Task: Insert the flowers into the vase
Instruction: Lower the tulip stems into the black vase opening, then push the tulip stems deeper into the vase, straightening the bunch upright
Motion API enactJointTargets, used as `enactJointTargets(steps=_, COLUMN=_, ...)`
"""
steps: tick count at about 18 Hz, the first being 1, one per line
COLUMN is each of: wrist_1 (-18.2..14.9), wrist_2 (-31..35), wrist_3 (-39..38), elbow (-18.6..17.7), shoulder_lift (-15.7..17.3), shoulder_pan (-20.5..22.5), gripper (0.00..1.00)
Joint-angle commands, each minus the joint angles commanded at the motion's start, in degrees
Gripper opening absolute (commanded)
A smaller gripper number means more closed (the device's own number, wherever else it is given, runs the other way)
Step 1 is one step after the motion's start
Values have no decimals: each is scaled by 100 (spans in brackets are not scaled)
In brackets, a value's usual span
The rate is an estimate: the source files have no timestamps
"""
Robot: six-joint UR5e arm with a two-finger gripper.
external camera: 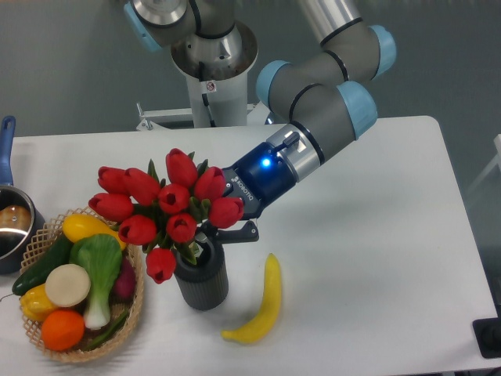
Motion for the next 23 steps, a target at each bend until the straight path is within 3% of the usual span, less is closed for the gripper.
enactJointTargets(steps=23, wrist_1=0, wrist_2=9, wrist_3=738, elbow=-554, shoulder_lift=-264, shoulder_pan=53, gripper=26)
